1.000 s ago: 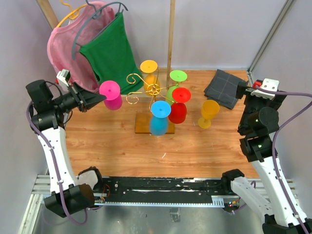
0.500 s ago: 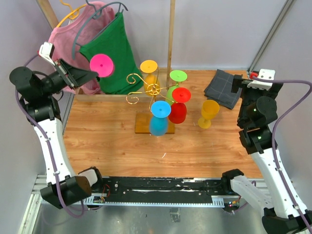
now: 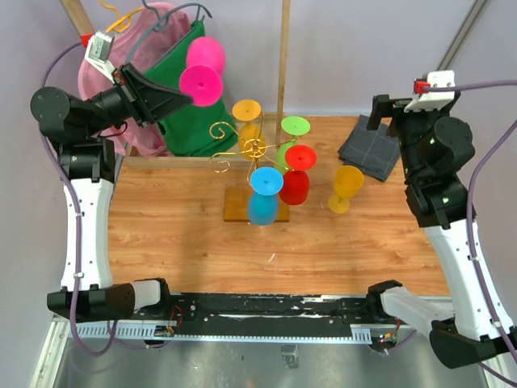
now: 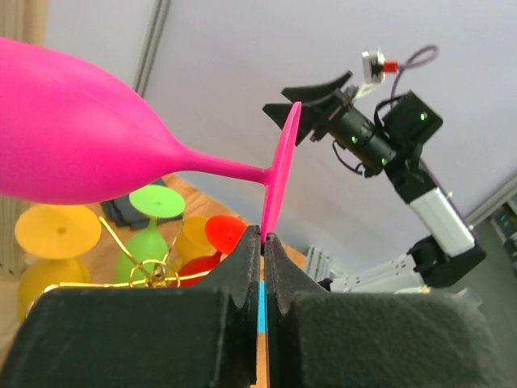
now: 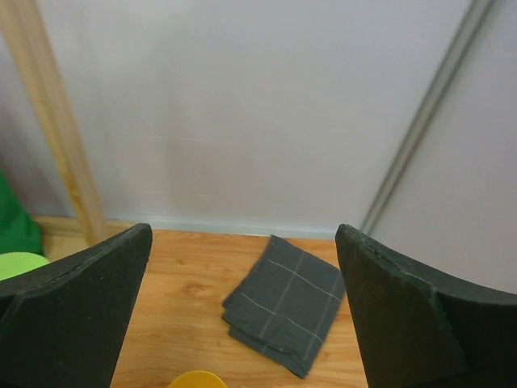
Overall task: Take the wine glass off the wine glass rack
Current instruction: Place the wine glass at the center of the board.
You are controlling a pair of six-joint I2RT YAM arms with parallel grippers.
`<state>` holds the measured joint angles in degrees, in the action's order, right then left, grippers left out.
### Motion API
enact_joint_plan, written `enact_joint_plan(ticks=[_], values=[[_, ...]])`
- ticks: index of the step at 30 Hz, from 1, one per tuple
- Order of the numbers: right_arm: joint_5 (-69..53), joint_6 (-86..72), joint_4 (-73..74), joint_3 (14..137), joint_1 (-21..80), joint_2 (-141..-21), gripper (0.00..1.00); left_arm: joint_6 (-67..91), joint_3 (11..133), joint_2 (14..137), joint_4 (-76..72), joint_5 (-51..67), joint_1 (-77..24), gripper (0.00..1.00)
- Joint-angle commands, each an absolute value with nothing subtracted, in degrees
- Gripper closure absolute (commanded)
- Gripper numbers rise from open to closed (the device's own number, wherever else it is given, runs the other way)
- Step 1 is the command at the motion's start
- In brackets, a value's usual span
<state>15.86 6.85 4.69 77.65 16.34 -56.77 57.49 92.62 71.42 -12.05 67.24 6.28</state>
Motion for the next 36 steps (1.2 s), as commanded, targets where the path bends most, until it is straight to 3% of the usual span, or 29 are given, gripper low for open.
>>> enact_joint_plan(ticks=[1,7,15,27,31,36], values=[[3.95,-1.27,15.15,87.88,15.57,-61.24,0.0,49.37,95.55,71.22,-15.03,65.92,3.0,1.0],[-13.96,-12.29,25.45,101.85,15.57,-70.92,0.02,40.54,93.74,70.84,-15.11,67.85,0.06,1.0],[-38.34,-34.42,15.15,105.98,15.65,-80.8,0.02,28.61,88.47,68.1,-15.21,70.66,-4.37,1.0],[-49.23,-71.59,-24.54,99.06,15.77,-87.14,0.02,18.37,84.78,66.27,-15.45,74.62,-5.71,1.0],[-49.28,-78.55,-31.6,98.9,16.72,-89.18,0.02,17.41,84.11,66.38,-15.46,75.12,-5.91,1.0],[-49.66,-77.86,-28.9,103.93,19.39,-92.17,0.01,17.08,83.0,66.42,-15.31,73.9,-7.4,1.0]])
